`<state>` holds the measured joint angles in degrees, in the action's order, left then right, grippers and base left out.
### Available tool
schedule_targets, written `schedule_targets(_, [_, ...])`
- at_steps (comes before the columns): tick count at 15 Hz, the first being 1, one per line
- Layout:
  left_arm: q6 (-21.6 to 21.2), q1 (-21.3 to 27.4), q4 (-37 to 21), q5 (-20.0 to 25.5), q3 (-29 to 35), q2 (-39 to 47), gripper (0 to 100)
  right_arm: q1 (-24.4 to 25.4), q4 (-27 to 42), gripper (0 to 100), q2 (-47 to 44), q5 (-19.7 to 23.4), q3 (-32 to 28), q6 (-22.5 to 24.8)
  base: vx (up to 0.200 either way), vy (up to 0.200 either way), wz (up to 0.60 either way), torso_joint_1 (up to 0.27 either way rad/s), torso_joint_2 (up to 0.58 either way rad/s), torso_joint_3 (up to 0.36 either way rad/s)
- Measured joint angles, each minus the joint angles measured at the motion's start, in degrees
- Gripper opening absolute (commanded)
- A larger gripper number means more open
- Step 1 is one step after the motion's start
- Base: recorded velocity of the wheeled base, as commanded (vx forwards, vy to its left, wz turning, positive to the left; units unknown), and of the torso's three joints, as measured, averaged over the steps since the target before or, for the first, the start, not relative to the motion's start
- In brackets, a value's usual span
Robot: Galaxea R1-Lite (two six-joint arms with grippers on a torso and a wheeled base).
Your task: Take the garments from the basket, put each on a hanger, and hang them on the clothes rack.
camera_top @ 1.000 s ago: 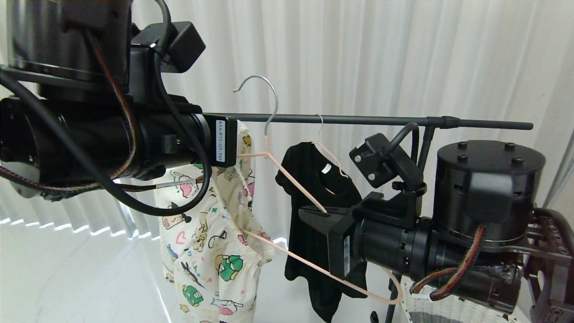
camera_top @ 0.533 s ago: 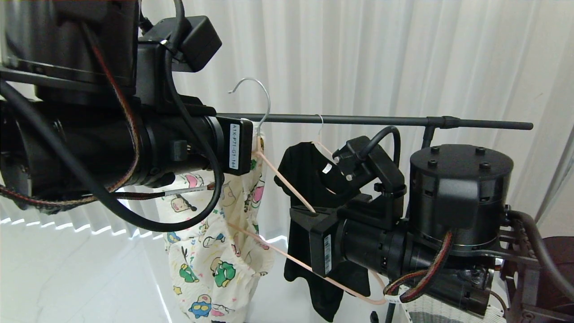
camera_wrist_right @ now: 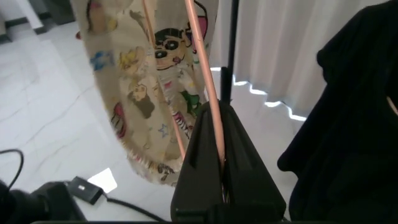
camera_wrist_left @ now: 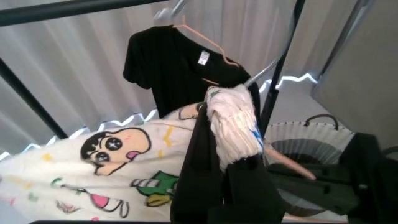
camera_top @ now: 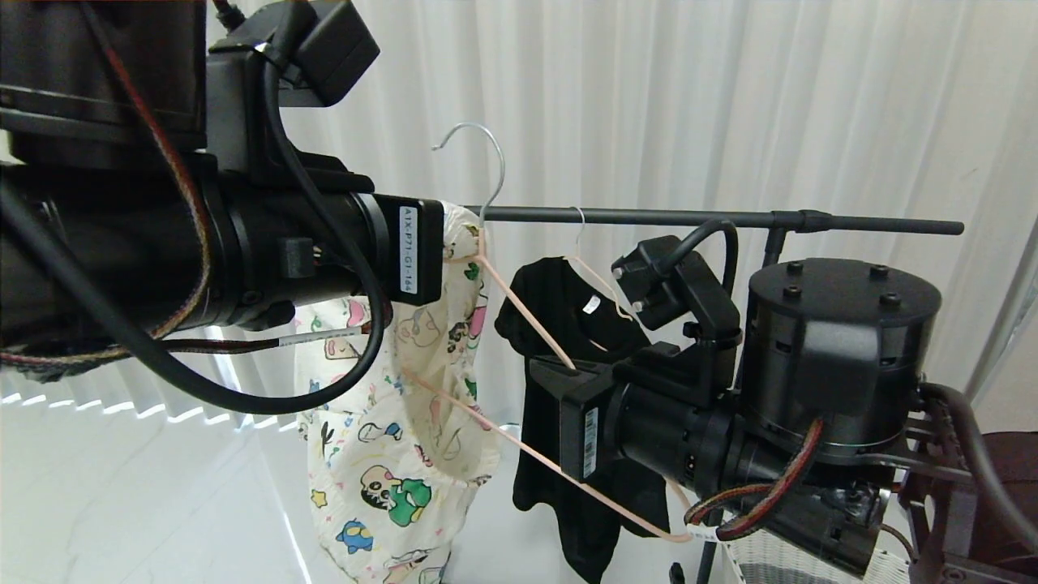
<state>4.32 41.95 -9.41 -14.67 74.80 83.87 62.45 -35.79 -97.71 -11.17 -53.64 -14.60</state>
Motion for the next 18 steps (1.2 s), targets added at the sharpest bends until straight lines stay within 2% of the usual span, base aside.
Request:
schedule_targets(3, [0.0,-1.8,0.0,-1.1,0.3,-0.5,0,-0.5,-0.7,0,0.1,-3.4,0.0,-0.3,0.000,0.000,0.00,0.000,0.00,0.000])
schedule_targets(7, [-0.1,-1.3,0.0,-1.5,0.4,-1.5,0,-1.4,-3.9,0,-0.2,-6.9,-0.1,-0.2,0.000,0.000,0.00,0.000,0.00,0.000])
schedule_targets(12, [-1.0,-0.8,0.1,-1.5,1.9,-0.4,0,0.0,-4.7,0,-0.3,-7.2,-0.6,1.0,0.000,0.000,0.00,0.000,0.00,0.000])
schedule_targets(13, [-1.0,-0.8,0.1,-1.5,2.3,0.0,100,0.1,-4.8,0,-0.3,-7.4,-0.6,1.0,0.000,0.000,0.00,0.000,0.00,0.000])
schedule_targets(18, [-1.0,-0.8,0.1,-1.6,1.2,0.0,100,-0.9,-6.7,0,-0.3,-9.1,-1.4,1.6,0.000,0.000,0.00,0.000,0.00,0.000])
